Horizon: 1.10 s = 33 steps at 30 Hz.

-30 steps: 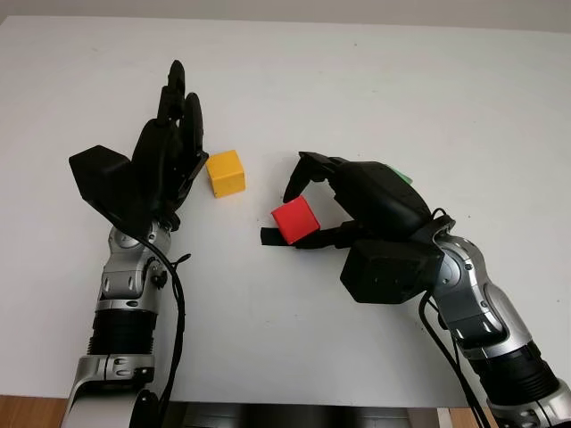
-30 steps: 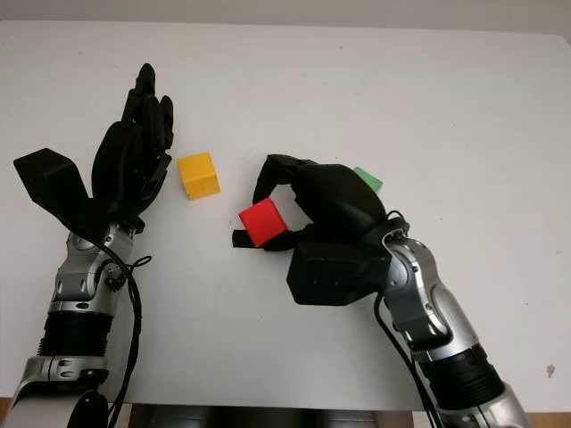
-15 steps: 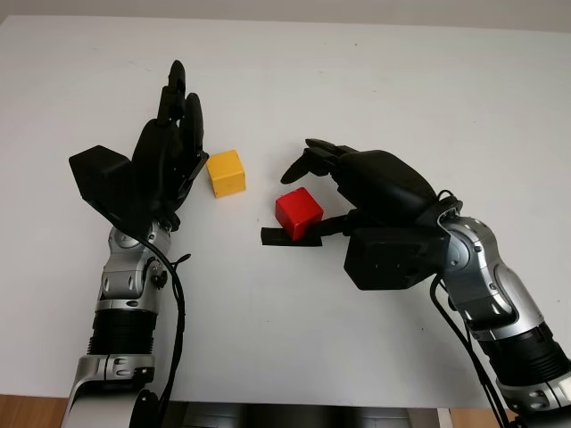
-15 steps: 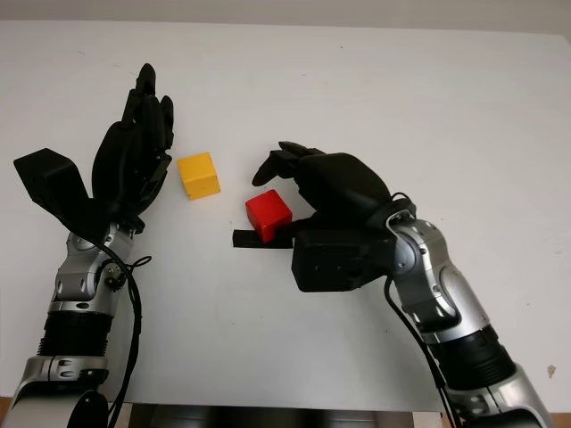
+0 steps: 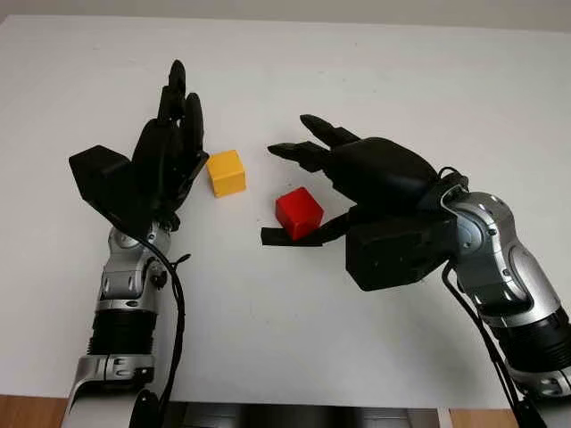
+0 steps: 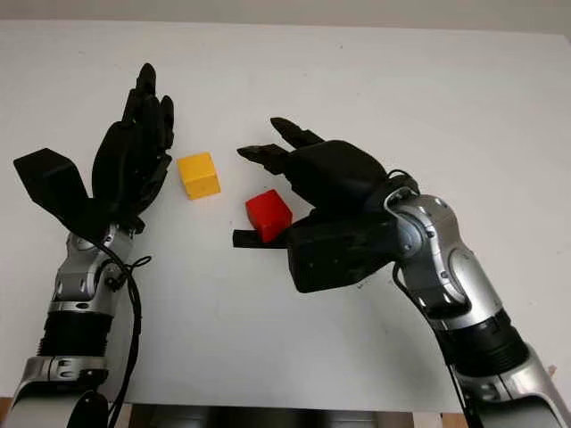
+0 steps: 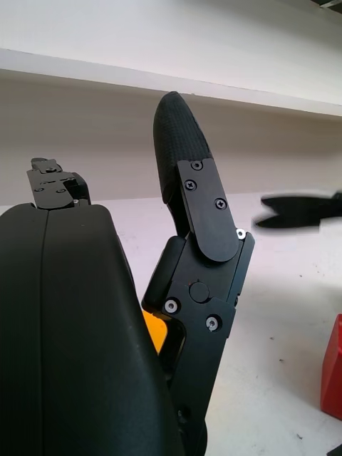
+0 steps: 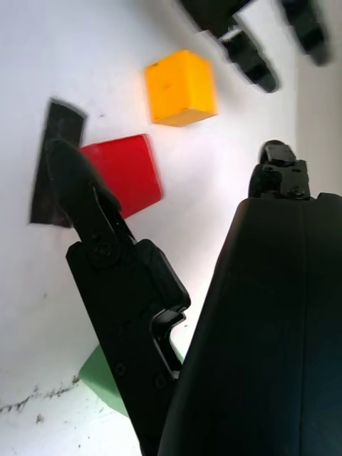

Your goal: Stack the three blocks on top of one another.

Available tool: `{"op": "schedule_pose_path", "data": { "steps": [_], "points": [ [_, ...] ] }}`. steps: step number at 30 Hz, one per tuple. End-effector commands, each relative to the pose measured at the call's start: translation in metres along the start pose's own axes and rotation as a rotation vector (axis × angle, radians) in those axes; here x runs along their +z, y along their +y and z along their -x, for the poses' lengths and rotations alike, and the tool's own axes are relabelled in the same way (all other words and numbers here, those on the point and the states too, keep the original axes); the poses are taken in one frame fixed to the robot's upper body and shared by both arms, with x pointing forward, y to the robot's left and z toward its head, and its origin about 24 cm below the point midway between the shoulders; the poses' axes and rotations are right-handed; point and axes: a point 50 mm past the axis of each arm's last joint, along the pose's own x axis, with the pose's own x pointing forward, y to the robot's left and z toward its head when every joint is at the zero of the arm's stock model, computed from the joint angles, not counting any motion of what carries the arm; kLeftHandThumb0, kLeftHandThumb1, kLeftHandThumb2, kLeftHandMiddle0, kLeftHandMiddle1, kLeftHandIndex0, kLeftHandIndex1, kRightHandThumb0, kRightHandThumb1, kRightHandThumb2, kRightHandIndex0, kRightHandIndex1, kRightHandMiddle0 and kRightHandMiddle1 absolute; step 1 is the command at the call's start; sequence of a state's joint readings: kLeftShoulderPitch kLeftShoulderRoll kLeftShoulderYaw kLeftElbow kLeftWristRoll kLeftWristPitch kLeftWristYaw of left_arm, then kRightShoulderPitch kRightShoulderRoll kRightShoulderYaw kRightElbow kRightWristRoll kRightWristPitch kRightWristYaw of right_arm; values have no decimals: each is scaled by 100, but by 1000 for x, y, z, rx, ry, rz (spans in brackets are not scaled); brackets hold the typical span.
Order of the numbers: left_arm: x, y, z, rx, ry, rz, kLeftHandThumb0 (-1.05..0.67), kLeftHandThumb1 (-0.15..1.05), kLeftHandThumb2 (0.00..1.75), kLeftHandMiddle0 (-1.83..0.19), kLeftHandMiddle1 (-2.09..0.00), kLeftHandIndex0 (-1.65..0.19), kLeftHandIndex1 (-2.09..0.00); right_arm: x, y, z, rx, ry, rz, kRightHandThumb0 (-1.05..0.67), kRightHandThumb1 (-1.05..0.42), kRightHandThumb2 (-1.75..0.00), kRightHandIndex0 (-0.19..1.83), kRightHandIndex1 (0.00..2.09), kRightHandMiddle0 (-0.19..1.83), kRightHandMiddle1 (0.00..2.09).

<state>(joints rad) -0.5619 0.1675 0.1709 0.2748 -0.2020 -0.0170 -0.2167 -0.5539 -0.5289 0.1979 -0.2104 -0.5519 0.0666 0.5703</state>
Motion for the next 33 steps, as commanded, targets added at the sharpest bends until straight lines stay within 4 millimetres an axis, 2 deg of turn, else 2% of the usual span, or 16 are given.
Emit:
{"op": "schedule_pose_path", "data": {
  "steps": [1, 2, 6, 9, 12, 15, 19, 26, 33],
  "points": [
    [1, 4, 1, 4, -7, -28, -74, 105, 65, 18, -4, 18, -3, 6, -15, 3, -104, -33, -50, -81, -102, -16, -19, 0, -16, 6],
    [1, 5, 1, 9, -12, -28, -74, 105, 64, 18, -4, 18, -3, 4, -20, 6, -170, -31, -92, -80, -103, -27, -19, 0, -17, 3],
    [3, 8, 0, 39, -36, -47, -73, 105, 55, 11, -7, 12, -6, -4, -39, 16, -415, -13, -223, -73, -105, -29, -11, 5, -7, 7],
    [5, 10, -1, 58, -51, -71, -75, 105, 47, 2, -9, 6, -9, -16, -46, 22, -490, 30, -361, -71, -105, -32, -12, 4, -10, 5],
    [7, 12, -2, 67, -64, -131, -74, 105, 44, -3, -9, 3, -10, -24, -48, 26, -499, 91, -398, -74, -105, -40, -9, 6, -7, 6],
    [11, 15, -3, 79, -79, -327, -74, 105, 45, -10, -10, -1, -11, -36, -43, 29, -471, 147, -416, -74, -105, -40, -8, 6, -6, 7],
    [16, 19, -5, 75, -70, -545, -75, 105, 33, -18, -8, -8, -12, -45, -37, 34, -447, 200, -414, -75, -105, -42, -9, 6, -8, 6],
    [21, 23, -5, 10, -18, -979, -84, 105, 23, -9, -3, -13, -10, -50, -36, 42, -487, 236, -394, -75, -105, -44, -9, 6, -8, 6],
    [25, 19, -3, -119, 40, -1234, -92, 105, 17, 2, -3, -14, -7, -53, -37, 46, -502, 263, -382, -75, -105, -41, -11, 5, -7, 6]
  ]
}}
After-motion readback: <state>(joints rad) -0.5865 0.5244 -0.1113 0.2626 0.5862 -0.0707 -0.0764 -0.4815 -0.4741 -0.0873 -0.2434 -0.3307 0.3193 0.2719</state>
